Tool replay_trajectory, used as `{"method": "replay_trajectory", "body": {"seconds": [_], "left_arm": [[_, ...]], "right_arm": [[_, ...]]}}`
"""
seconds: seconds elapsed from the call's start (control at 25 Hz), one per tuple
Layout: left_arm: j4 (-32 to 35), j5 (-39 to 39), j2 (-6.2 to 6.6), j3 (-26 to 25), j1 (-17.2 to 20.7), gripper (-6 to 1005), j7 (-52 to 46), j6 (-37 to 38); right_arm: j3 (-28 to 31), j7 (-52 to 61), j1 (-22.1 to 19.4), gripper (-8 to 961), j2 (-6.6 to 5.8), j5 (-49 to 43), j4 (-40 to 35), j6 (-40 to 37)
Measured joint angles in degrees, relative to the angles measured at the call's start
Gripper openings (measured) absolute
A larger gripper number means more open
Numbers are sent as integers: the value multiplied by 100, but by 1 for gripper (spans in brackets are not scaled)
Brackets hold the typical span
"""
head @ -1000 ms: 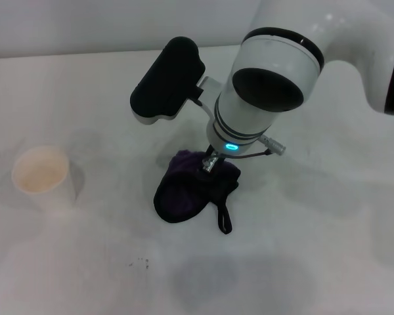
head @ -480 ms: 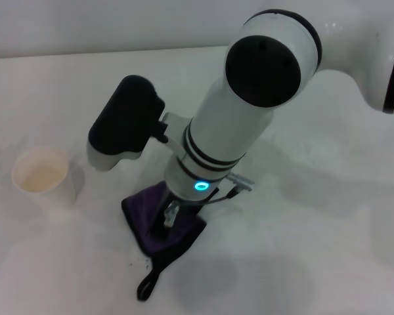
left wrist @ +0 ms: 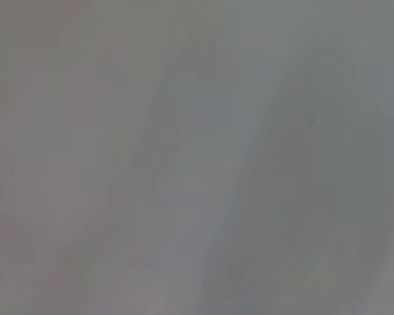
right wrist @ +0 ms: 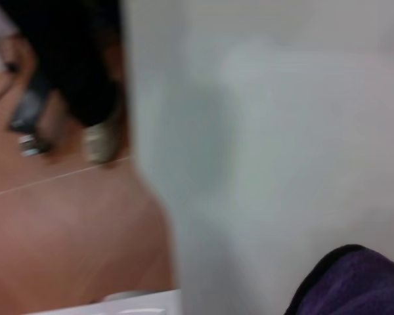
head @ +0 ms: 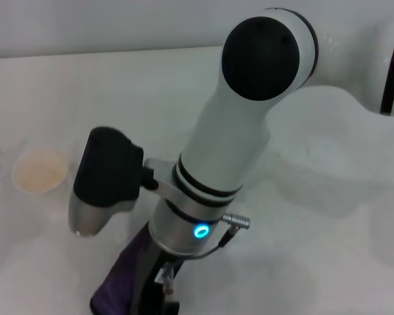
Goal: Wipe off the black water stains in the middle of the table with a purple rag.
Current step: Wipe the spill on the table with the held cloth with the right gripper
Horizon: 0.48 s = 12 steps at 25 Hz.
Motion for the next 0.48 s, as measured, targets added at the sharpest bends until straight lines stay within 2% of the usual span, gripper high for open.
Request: {"method": "replay_trajectory", "body": {"seconds": [0.28,0.44,0.48], "left_arm": [[0,19,0,0,-7,893,2,-3],[0,20,0,0,-13,892,2,24],[0,14,0,0,-14,892,7,30]], "right_arm": [[-78,39,5,31,1,-8,-142,-217],[-49,644,10,32,0,-728,-203,-650],[-46,1020,10,32,0,-1174,-206,-892]]}}
